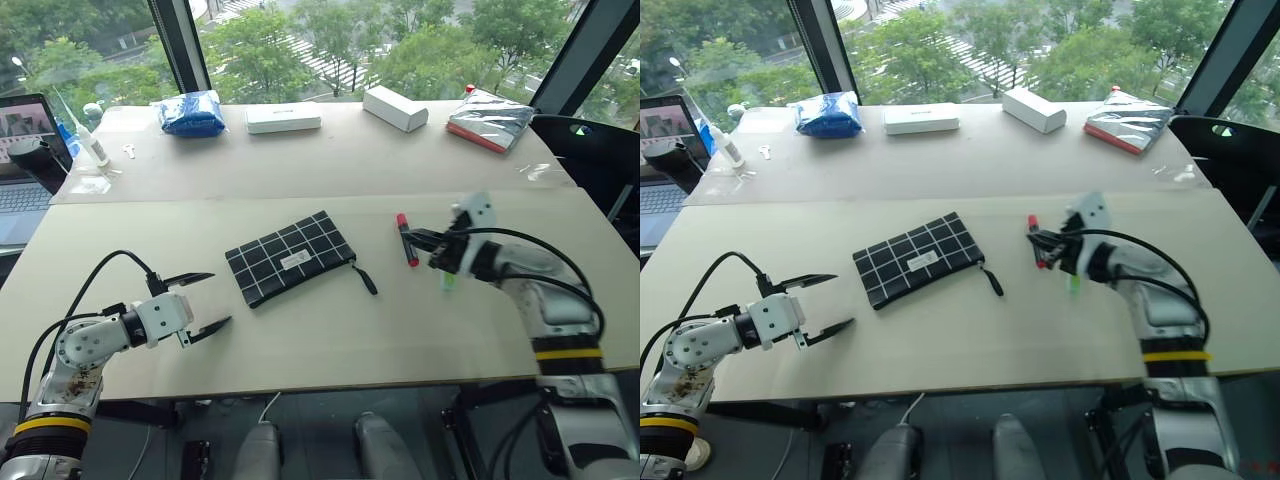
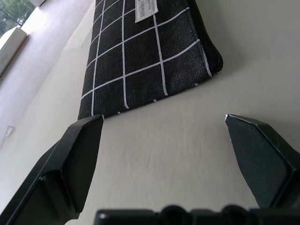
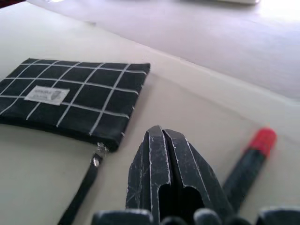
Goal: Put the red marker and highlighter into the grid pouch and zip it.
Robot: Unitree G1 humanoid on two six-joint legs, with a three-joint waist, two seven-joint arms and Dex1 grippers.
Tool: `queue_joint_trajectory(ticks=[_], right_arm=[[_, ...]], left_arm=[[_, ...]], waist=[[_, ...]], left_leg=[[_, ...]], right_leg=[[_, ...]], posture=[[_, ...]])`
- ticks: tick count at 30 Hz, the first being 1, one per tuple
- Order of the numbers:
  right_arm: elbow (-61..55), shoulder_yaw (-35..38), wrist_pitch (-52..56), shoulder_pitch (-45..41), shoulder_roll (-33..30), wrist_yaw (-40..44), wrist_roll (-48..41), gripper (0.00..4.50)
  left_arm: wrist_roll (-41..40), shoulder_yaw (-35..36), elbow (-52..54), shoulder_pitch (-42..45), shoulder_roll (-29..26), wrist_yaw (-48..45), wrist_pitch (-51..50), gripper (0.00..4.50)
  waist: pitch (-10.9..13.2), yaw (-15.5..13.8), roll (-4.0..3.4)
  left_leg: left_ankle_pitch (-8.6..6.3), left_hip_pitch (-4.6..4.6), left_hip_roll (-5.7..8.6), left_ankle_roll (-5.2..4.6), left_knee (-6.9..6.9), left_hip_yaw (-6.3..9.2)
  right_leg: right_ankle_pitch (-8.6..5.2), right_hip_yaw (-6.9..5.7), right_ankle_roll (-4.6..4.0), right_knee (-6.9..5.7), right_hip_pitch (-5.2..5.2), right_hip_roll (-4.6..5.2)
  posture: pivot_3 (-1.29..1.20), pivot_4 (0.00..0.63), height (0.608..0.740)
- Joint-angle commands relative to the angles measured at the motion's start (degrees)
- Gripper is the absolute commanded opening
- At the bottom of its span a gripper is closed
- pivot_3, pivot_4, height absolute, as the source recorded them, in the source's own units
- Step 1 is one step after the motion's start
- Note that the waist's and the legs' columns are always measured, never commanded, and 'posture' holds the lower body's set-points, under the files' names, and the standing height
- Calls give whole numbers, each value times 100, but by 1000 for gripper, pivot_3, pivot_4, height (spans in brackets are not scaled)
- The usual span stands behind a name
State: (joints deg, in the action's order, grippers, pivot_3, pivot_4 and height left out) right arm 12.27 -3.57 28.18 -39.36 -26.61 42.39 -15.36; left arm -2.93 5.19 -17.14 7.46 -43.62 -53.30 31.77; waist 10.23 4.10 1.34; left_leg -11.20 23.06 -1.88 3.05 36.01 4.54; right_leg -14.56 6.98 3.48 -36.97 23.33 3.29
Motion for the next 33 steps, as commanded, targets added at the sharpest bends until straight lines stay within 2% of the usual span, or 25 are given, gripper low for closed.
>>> queue_joint_trajectory(ticks=[1,6,14,18,23,29,33], right_arm=[[268,-382,182,-519,401,-368,395,55],[639,-677,393,-714,666,-444,666,55],[1472,-1172,130,-746,691,-622,1453,55],[1440,-1419,-16,-607,670,-471,1704,55],[1286,-1354,15,-519,729,-357,1680,55],[1317,-1204,33,-580,774,-388,1675,55],[1308,-1169,37,-567,776,-400,1685,55]], left_arm=[[236,-74,-191,110,-130,158,244,4500],[392,-242,-361,396,-32,383,333,4500],[346,-534,-422,690,206,450,289,4500],[317,-633,-425,790,302,453,267,4500],[400,-767,-658,936,380,475,457,4500],[921,-1009,-1410,1404,410,779,1260,4500],[948,-1165,-1719,1677,517,814,1655,4500]], waist=[[0,-19,0],[0,-117,0],[-2,-106,-1],[-4,-106,0],[-6,-98,1],[-7,-101,0],[-8,-96,1]], left_leg=[[0,0,0,0,0,0],[0,7,4,0,5,4],[1,1,1,0,6,4],[0,-4,1,-1,5,4],[0,-12,1,-1,4,4],[0,-18,1,-1,4,4],[0,-18,2,-1,4,4]], right_leg=[[1,-1,-1,-2,0,0],[2,-8,-3,-4,1,4],[4,-10,-6,-12,2,0],[4,-10,-5,-12,-3,1],[3,-10,-5,-12,-11,0],[4,-10,-5,-12,-16,1],[4,-10,-5,-12,-16,0]], posture=[[0,150,740],[0,150,740],[0,150,740],[0,150,740],[0,150,740],[0,150,740],[0,150,740]])
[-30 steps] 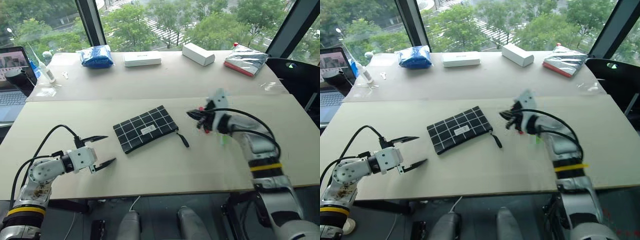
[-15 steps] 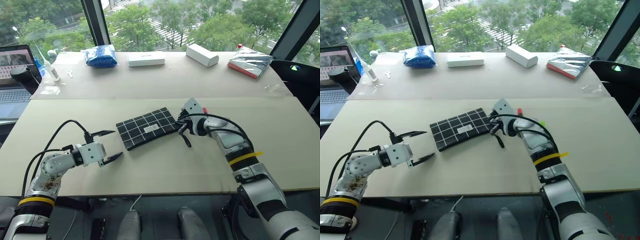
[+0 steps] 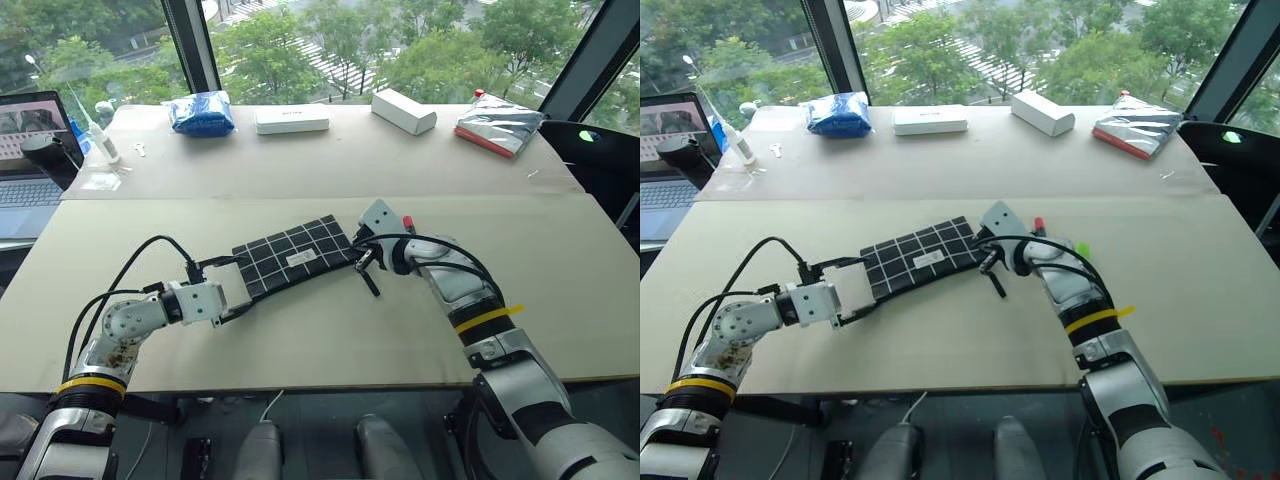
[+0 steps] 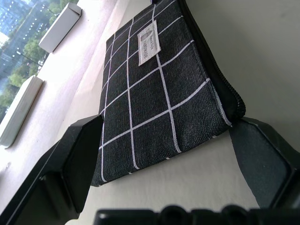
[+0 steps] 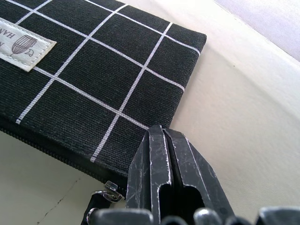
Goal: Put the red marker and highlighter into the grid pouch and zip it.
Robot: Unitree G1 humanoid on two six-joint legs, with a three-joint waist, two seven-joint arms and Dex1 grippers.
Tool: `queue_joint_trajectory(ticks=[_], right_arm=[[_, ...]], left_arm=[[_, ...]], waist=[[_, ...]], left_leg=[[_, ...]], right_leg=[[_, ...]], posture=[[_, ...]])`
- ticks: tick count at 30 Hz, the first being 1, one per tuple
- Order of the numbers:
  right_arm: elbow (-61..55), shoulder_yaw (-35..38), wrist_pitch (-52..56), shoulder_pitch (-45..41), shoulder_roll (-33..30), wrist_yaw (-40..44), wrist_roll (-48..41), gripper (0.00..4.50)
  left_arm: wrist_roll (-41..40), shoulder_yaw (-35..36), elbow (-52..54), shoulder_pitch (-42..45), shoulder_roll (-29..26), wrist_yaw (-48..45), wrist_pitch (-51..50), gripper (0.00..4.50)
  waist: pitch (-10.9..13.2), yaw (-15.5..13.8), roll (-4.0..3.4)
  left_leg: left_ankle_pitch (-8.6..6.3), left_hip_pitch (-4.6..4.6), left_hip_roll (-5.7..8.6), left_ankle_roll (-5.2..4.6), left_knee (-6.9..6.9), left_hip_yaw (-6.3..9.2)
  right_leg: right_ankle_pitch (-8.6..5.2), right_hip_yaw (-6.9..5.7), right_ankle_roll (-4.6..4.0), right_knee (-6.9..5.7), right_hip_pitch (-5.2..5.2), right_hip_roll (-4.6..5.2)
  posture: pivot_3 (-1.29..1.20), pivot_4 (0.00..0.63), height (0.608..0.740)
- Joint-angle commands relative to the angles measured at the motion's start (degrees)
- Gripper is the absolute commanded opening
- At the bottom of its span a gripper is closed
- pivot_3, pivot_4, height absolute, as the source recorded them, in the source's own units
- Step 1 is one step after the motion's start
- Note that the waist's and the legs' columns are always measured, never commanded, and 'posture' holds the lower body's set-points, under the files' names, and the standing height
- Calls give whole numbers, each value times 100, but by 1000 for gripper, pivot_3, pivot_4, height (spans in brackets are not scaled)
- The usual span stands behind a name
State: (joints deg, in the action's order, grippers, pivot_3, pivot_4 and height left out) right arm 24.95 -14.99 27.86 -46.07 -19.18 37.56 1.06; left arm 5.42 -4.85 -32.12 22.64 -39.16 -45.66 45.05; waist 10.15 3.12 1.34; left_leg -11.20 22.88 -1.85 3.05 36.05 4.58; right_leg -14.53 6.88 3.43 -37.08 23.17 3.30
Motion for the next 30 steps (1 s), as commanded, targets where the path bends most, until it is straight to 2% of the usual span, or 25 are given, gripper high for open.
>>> queue_joint_trajectory(ticks=[1,10,14,16,17,18,20,23,27,30], right_arm=[[31,-18,80,113,35,83,36,55],[26,24,109,156,53,49,28,55],[120,75,80,121,67,16,19,0],[127,95,79,118,71,10,18,0],[133,105,78,118,69,12,16,0],[136,115,76,120,65,17,14,0],[140,129,73,122,61,27,16,0],[139,141,57,128,56,26,25,0],[280,268,35,68,58,-139,30,0],[63,834,285,14,145,101,-596,766]], left_arm=[[145,-211,-275,206,86,58,428,4500],[271,-478,-659,504,206,212,957,4500],[161,-594,-751,470,206,58,993,3424],[127,-614,-795,466,207,42,1028,2565],[111,-624,-815,467,213,31,1033,2333],[83,-632,-836,471,222,12,1033,1861],[44,-644,-864,480,236,-12,1035,1299],[15,-644,-905,505,275,-29,1034,154],[-1,-642,-938,531,369,-5,896,72],[-161,-616,-902,508,466,-104,562,0]], waist=[[0,5,0],[0,12,0],[0,24,0],[0,27,0],[0,27,0],[0,25,0],[-1,25,-1],[-2,24,-3],[-4,15,-4],[-3,-15,-4]], left_leg=[[0,1,0,0,0,0],[0,2,0,0,0,0],[0,1,0,0,-1,0],[0,1,0,0,-1,0],[0,1,0,0,-1,0],[0,2,0,0,-1,0],[0,1,0,0,-1,0],[0,1,1,0,-1,0],[0,0,1,0,-1,0],[0,0,2,0,0,0]], right_leg=[[0,0,0,0,0,0],[0,0,0,0,0,0],[0,0,0,0,1,0],[0,0,0,0,1,0],[0,0,0,0,1,0],[0,0,0,0,1,0],[0,0,0,0,0,0],[-1,0,1,1,-1,1],[-1,0,1,1,-1,1],[-1,1,1,1,-3,1]], posture=[[0,150,740],[0,150,740],[0,150,740],[0,150,740],[0,150,740],[0,150,740],[0,150,740],[0,150,740],[0,150,740],[0,150,740]])
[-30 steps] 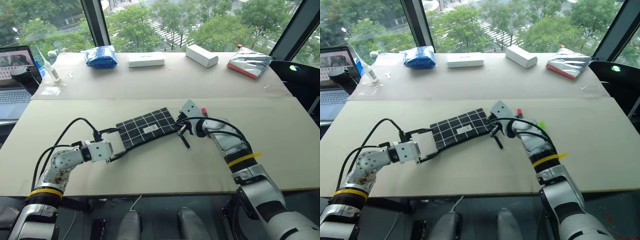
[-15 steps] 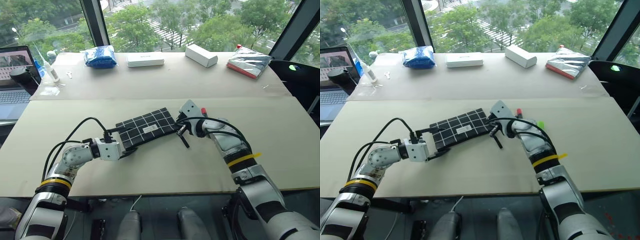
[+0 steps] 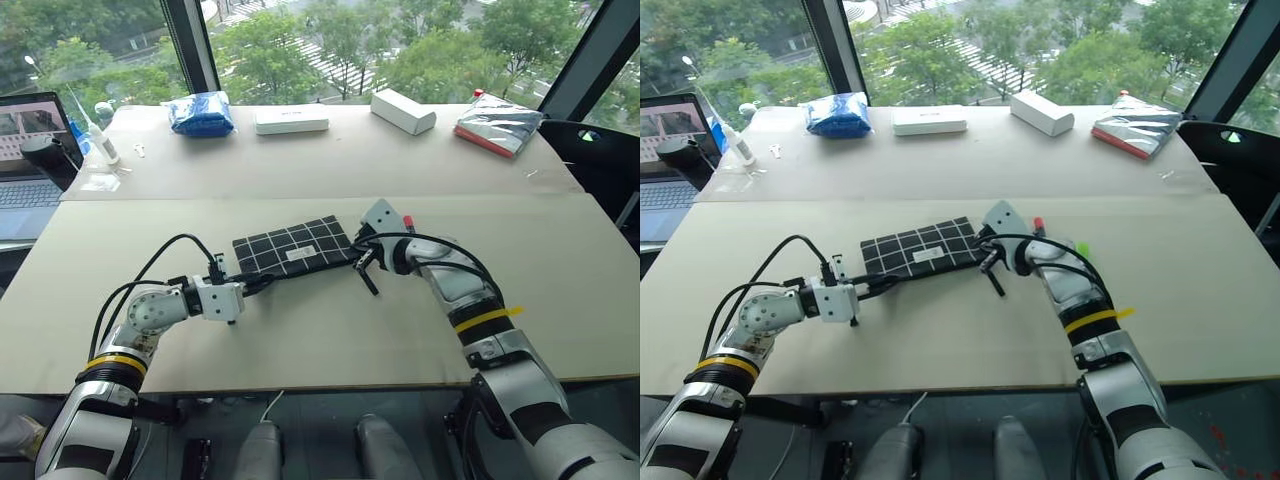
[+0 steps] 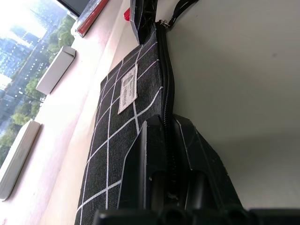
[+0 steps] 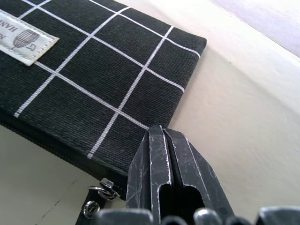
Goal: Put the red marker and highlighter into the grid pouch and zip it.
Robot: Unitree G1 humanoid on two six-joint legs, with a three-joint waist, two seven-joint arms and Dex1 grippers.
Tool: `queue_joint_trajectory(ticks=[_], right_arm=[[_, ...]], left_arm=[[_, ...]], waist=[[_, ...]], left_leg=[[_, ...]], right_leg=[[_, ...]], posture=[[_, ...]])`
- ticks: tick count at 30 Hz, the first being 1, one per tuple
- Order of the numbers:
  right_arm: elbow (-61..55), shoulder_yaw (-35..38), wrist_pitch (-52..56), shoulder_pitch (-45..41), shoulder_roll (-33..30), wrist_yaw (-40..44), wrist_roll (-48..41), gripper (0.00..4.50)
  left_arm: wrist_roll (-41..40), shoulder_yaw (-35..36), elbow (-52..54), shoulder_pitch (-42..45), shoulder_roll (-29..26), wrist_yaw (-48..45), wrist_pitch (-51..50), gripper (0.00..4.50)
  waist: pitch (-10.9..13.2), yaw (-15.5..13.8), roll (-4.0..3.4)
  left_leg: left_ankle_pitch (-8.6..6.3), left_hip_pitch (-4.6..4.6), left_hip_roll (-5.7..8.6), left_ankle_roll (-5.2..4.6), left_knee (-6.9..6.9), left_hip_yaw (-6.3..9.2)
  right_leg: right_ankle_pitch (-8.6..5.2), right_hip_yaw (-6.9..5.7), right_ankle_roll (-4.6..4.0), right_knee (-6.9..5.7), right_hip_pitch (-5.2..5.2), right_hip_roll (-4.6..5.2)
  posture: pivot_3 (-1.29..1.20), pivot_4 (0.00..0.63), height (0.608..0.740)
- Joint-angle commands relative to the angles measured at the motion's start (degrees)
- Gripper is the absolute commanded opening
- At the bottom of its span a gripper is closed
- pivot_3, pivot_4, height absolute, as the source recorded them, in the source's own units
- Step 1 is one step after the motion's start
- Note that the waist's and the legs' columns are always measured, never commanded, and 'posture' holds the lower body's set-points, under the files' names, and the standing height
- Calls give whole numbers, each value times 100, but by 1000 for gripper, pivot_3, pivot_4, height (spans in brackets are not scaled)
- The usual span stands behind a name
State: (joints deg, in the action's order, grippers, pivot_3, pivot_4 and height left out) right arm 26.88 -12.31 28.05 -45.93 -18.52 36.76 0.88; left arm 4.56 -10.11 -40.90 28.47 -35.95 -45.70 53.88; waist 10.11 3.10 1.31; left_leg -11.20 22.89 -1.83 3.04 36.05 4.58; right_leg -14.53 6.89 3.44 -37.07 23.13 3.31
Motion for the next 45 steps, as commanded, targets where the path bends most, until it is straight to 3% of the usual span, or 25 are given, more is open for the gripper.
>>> queue_joint_trajectory(ticks=[1,6,8,14,21,29,37,41,45], right_arm=[[-296,809,450,-33,106,341,-896,1175],[-1044,1909,1532,-410,-55,564,-2106,2975],[-1302,2164,2006,-483,-248,704,-2503,3453],[-1773,1662,2038,-95,-654,681,-2293,3453],[-1975,1238,1886,169,-492,473,-2149,3453],[-1366,837,1540,174,-30,-139,-1620,3453],[-1180,1308,1424,-15,-129,-139,-1770,3453],[-2186,2079,2064,170,-324,962,-3210,3453],[-1978,2206,1928,250,-485,815,-3191,3453]], left_arm=[[-132,-65,-2,-82,173,-105,-412,0],[-669,263,329,-119,401,-41,-1147,0],[-842,395,551,-177,499,15,-1438,0],[-1082,551,1135,-484,709,107,-1980,0],[-1200,638,1704,-664,885,187,-2445,0],[-1296,704,2390,-924,1052,324,-2978,0],[-1287,795,2662,-1069,1128,437,-3246,0],[-1245,800,2626,-1096,1152,474,-3274,0],[-1225,786,2615,-1095,1193,492,-3276,0]], waist=[[1,-19,-2],[5,-30,-8],[6,-31,-9],[5,-27,-8],[6,38,-8],[6,84,-8],[6,76,-8],[8,80,-9],[7,80,-7]], left_leg=[[0,2,1,0,0,0],[0,3,1,-1,1,1],[0,8,1,-1,3,1],[0,24,-2,-1,-1,10],[0,35,-1,-1,-1,8],[0,35,0,-1,-1,8],[0,37,1,-1,0,8],[0,38,0,-1,-2,8],[0,33,-1,-1,-2,9]], right_leg=[[0,1,0,0,1,1],[0,1,0,-3,3,1],[1,1,0,-4,7,1],[0,-9,1,6,15,0],[0,-4,0,2,30,0],[0,-4,0,3,31,0],[1,-5,0,3,31,1],[1,-4,0,5,31,0],[0,-6,0,7,24,0]], posture=[[0,150,740],[0,150,740],[0,150,740],[0,150,740],[0,150,740],[0,150,740],[0,150,740],[0,150,740],[0,150,740]])
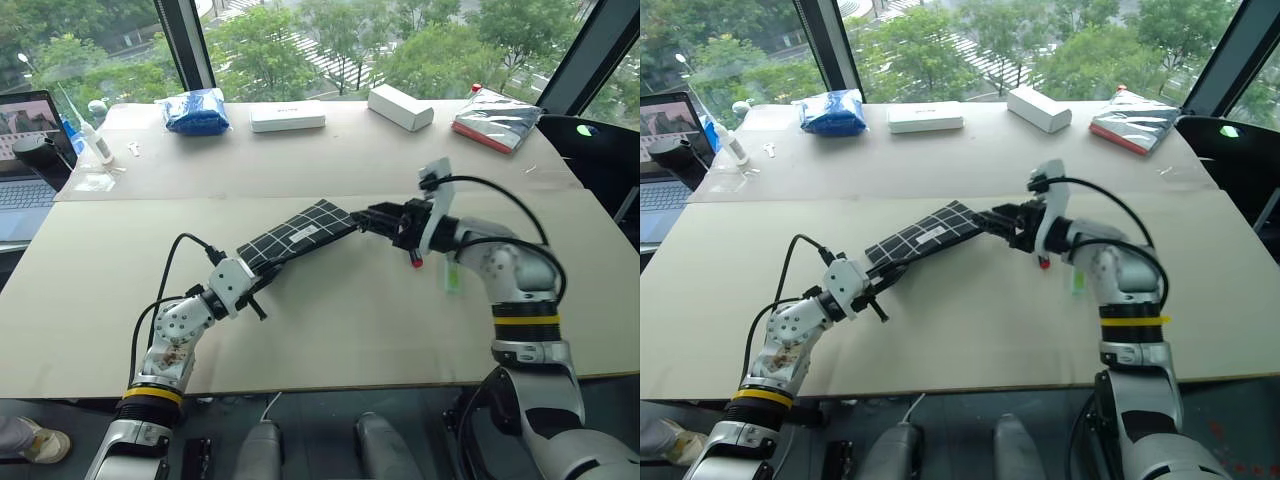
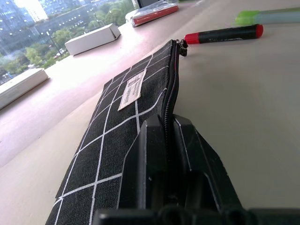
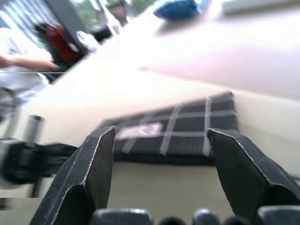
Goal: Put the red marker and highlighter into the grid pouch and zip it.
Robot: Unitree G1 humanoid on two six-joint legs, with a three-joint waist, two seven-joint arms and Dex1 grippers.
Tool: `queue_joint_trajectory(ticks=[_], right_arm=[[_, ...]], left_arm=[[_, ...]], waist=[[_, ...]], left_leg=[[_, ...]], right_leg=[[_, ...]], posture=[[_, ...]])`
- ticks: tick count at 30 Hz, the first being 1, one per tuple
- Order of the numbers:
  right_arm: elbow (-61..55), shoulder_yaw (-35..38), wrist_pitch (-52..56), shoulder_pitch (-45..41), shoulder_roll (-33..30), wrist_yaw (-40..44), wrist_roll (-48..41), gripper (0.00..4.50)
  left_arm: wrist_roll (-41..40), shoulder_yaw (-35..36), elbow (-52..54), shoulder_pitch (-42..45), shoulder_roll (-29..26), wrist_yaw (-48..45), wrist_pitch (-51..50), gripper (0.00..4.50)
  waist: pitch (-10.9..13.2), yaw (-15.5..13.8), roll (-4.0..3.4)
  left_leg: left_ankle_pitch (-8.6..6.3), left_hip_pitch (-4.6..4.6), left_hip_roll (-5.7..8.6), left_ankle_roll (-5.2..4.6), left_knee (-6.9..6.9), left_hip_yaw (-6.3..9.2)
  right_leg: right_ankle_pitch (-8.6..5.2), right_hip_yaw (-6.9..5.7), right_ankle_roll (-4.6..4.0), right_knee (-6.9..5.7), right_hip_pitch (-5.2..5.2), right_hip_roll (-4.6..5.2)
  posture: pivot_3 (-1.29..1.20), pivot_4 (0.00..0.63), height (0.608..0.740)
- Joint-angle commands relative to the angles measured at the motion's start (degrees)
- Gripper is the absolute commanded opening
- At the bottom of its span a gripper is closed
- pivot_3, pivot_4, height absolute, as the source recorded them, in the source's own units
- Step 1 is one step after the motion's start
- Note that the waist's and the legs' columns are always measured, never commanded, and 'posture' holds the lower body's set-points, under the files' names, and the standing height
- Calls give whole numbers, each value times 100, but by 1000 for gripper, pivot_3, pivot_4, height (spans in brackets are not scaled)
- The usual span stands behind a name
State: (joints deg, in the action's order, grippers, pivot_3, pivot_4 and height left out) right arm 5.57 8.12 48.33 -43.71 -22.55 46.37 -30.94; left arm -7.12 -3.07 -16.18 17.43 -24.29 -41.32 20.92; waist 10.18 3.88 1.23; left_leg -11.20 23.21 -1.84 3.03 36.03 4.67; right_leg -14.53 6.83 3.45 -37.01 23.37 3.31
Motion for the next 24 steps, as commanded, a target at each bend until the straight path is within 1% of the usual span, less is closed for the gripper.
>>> queue_joint_trajectory(ticks=[1,7,13,18,21,24], right_arm=[[360,155,-216,-11,-120,-293,139,3453],[1242,-245,-545,-132,-240,-869,930,3453],[1490,-345,-702,-119,-61,-966,1080,3453],[1375,-583,-877,-140,5,-737,1146,3453],[1225,-936,-1195,-83,-93,-336,1319,3453],[1247,-1272,-1647,-64,-179,-224,1671,3453]], left_arm=[[-57,75,145,15,40,60,12,0],[-66,71,167,38,97,77,-18,0],[-100,91,211,20,158,98,-49,0],[-165,103,277,24,242,121,-122,0],[-274,176,360,56,320,180,-284,0],[-380,231,487,67,361,218,-456,0]], waist=[[-1,1,2],[-1,-1,1],[-1,10,1],[-1,8,1],[-1,8,1],[-1,6,1]], left_leg=[[0,-6,0,0,1,0],[0,-4,1,0,2,-2],[0,0,1,0,-1,-3],[0,0,1,0,-1,-3],[0,1,2,0,1,-3],[0,1,1,0,1,-3]], right_leg=[[0,0,0,0,-6,0],[0,2,0,3,-4,0],[0,4,-1,1,3,0],[0,4,0,1,3,0],[0,4,0,1,3,0],[0,3,0,1,3,0]], posture=[[0,150,740],[0,150,740],[0,150,740],[0,150,740],[0,150,740],[0,150,740]])
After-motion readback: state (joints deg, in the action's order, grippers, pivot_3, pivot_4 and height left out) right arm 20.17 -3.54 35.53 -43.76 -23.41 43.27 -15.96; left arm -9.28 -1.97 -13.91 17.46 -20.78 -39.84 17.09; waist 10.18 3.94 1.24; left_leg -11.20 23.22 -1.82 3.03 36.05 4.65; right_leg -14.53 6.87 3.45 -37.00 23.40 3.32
